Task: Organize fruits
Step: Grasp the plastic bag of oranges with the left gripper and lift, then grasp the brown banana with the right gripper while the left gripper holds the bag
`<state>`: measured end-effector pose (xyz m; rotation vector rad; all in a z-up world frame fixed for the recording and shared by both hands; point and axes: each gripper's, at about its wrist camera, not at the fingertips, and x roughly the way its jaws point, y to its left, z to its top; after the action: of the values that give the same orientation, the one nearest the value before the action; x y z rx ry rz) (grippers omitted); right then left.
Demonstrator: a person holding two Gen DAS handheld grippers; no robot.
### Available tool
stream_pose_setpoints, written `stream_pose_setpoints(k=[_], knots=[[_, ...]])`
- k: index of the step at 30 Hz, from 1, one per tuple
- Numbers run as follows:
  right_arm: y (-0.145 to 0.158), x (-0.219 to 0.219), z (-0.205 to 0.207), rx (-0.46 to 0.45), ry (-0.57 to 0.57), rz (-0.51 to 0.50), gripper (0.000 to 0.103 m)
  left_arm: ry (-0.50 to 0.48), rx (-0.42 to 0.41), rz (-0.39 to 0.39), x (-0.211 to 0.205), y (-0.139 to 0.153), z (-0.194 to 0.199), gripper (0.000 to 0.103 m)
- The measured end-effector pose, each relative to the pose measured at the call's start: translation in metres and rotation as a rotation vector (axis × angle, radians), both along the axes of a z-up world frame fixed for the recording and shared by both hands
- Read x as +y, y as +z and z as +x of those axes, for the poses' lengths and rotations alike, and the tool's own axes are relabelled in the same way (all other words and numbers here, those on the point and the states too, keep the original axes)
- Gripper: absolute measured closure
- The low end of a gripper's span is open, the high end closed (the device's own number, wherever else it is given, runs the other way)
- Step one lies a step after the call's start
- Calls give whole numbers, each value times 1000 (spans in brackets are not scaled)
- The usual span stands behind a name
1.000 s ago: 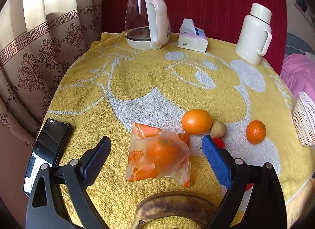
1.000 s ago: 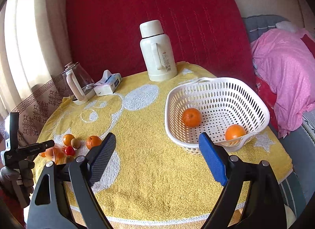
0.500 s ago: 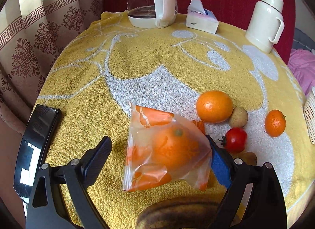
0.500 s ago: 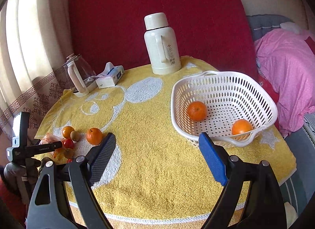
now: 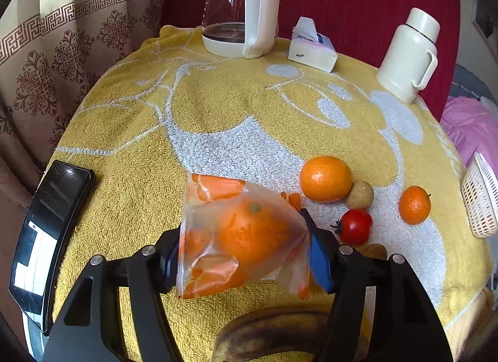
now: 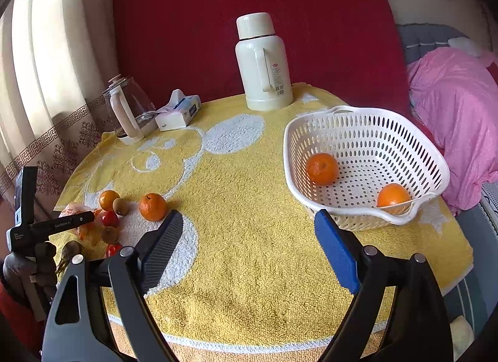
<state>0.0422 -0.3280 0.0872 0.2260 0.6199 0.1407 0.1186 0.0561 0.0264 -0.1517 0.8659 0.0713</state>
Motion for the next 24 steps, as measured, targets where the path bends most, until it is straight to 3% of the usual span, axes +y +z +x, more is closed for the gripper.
stream_pose_setpoints(k=[8,17,24], knots=[[0,25,4,28,87,23,15,25,-69,-25,13,25,-17,38],[3,97,13,91,352,61,15,69,-151,-50,35,60,-38,38],[6,157,12,96,515,3,15,111,-190,-51,49,76,-47,38]])
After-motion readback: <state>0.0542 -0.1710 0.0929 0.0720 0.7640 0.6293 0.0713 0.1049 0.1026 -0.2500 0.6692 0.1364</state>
